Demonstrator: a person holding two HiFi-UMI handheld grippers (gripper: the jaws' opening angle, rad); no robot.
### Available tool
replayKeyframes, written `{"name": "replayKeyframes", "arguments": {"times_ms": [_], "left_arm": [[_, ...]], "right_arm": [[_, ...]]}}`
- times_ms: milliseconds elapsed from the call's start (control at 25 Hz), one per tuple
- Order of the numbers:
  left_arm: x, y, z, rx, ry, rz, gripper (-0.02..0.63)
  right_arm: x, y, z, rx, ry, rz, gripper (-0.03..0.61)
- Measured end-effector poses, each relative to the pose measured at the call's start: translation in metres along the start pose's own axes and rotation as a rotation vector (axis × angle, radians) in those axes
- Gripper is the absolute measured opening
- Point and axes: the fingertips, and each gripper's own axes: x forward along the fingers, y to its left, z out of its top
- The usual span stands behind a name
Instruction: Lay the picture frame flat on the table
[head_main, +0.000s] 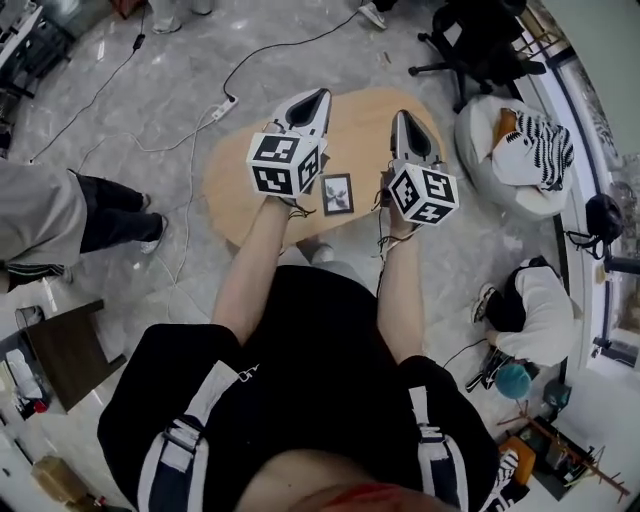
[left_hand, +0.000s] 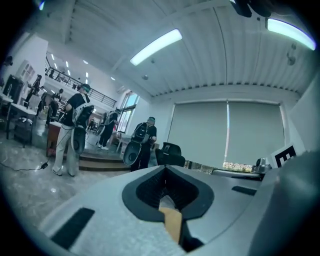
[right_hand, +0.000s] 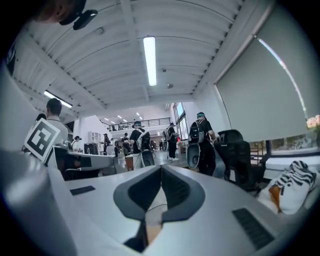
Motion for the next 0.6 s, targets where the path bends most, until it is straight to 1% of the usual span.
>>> {"name": "replayKeyframes", "arguments": {"times_ms": [240,600], "left_arm": [[-0.017,-0.005,0.02,0.005,-0.046,0.006,0.008],[-0.025,-0.004,0.029,-0.005,-0.063,0.003,0.008]], "right_arm": [[-0.015,0.005,0.028,-0.073,-0.044,-0.03,0.012],[-0.023,0.012,0.034,-0.081,-0.052,-0.035,0.012]]}}
